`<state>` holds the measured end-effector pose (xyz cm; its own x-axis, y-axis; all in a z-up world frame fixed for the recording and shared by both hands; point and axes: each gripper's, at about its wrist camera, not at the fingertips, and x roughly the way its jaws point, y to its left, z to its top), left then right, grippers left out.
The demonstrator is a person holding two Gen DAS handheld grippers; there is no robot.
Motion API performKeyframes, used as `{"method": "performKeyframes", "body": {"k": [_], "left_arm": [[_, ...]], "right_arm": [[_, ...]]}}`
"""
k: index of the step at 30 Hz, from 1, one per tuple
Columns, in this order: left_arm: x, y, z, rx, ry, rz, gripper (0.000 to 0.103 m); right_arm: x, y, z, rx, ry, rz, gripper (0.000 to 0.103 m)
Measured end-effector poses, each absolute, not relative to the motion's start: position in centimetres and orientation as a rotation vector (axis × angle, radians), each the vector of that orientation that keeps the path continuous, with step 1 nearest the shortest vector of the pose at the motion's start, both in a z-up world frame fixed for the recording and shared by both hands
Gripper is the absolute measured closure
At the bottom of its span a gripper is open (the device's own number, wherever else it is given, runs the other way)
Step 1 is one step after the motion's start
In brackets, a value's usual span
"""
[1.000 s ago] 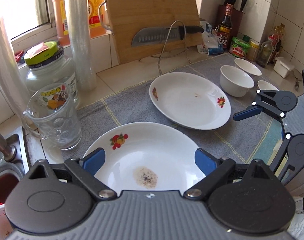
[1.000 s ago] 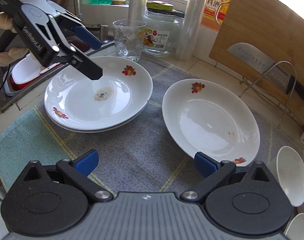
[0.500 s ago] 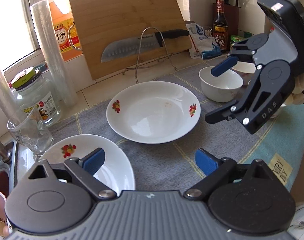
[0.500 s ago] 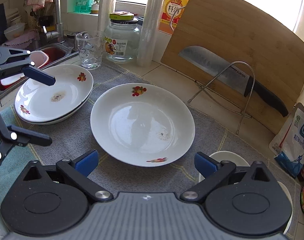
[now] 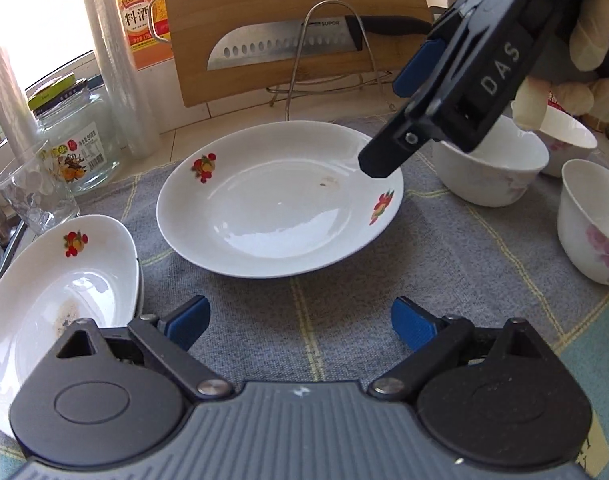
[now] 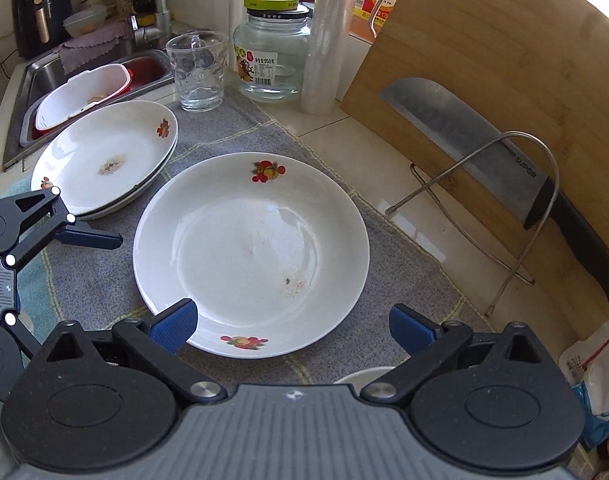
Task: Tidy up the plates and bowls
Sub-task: 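Grasp the rim of the white fruit-print plate with the right gripper, then lift and carry the fruit-print plate toward the stacked plates with right gripper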
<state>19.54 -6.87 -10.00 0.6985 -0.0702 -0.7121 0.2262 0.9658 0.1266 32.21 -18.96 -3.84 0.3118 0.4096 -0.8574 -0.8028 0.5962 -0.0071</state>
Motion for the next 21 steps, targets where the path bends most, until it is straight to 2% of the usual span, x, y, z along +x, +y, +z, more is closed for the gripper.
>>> {"method": "performKeyframes", "body": {"k": [3,5,17,21], "left_arm": [[20.1,-6.7,-10.4,0.162,0.790,-0.153,0.005],[20.3,-6.5,-10.5,0.143,0.793,-0.143,0.000],[20.7,-6.8,-10.7,0.085,0.765,-0.106,0.000],[21.1,-7.1,-10.7,0.090,0.748,-0.080,0.000]], "right_arm": [[34.0,-18.5,-4.6,-0.474,0.985,0.901,0.000],[35.1,-18.1,-5.0,-0.475,1.009,0.925,0.000],[41.0,-15.2,-7.5,-0.469,1.069,1.045,0.000],[42.3,-14.3,-8.2,-0.457,1.087,1.078,0.006]]}}
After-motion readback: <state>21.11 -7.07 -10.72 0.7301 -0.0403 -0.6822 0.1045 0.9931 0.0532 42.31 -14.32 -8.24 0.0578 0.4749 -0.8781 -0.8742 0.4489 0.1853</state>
